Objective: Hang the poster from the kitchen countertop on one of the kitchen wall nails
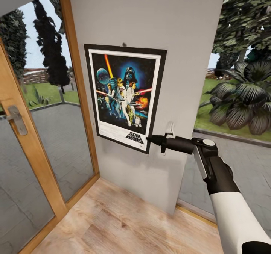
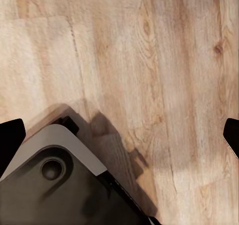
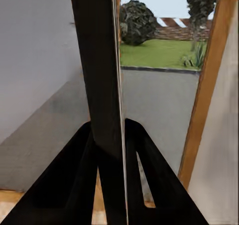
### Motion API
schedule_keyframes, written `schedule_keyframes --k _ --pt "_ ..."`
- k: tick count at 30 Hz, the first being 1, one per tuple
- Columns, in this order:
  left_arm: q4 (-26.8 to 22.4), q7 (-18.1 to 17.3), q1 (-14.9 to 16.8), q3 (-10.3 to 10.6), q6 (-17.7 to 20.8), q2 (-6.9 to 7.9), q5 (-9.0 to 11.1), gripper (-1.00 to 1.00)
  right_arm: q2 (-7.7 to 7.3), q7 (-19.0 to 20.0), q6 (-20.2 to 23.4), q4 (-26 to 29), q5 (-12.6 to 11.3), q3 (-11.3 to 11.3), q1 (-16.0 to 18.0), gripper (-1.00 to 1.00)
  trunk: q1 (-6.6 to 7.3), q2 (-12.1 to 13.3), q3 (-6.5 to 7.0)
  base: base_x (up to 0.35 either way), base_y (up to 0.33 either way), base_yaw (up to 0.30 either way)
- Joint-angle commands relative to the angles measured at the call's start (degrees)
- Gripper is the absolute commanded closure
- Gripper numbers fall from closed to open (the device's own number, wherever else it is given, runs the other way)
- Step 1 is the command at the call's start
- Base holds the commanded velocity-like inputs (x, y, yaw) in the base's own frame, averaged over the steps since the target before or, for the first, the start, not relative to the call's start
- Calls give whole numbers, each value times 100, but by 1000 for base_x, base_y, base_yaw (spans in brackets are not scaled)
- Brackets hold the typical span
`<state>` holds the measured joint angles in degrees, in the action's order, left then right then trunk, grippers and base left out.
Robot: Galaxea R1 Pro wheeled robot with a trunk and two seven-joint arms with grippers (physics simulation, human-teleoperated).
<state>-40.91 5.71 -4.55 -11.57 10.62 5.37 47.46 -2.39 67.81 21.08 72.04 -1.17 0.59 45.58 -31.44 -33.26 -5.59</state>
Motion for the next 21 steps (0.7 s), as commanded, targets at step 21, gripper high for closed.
schedule_keyframes --k 21 --pt "13 39 -2 -32 28 3 51 -100 41 -365 1362 -268 -8 23 499 100 -5 -9 -9 274 152 0"
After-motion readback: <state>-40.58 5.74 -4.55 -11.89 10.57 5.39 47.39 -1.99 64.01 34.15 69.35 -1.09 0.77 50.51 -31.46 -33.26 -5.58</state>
